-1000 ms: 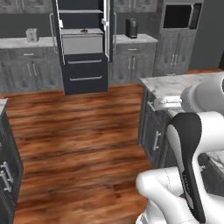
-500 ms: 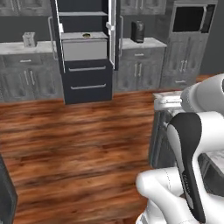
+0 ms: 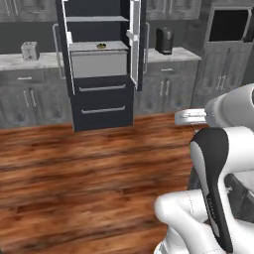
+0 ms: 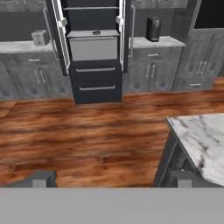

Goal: Take the cake and donut from the fridge and place them on the empty tray on the dining counter.

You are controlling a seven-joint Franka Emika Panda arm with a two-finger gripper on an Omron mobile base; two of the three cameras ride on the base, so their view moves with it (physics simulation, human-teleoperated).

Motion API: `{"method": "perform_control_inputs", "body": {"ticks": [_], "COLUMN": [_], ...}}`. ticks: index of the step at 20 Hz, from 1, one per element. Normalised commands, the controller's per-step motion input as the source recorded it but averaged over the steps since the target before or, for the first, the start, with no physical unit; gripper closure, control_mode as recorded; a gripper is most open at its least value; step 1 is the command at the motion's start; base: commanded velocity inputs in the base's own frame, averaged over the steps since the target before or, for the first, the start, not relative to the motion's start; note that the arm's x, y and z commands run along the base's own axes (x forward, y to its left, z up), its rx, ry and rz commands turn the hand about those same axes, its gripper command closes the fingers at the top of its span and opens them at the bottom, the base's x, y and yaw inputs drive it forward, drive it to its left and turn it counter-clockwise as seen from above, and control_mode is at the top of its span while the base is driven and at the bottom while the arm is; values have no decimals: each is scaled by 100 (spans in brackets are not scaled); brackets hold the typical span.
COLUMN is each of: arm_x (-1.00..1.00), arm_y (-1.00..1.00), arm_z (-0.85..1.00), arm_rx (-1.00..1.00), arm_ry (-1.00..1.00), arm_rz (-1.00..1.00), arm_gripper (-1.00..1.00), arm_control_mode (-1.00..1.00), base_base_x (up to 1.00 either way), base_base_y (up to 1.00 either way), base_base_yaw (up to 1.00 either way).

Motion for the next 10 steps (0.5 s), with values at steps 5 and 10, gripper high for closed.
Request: {"method": "perform_control_inputs", "body": {"ticks": [5, 10], "arm_x": [0, 0], "arm_y": [0, 0], "arm_z": [0, 0], "arm_rx": [0, 0], "arm_ry": [0, 0], "arm_rz": [0, 0], "arm_gripper": [-100, -100], "arm_control_mode": [100, 100], "base_base_x": [100, 100], "base_base_y": [0, 0], "base_base_yaw": [0, 0]}}
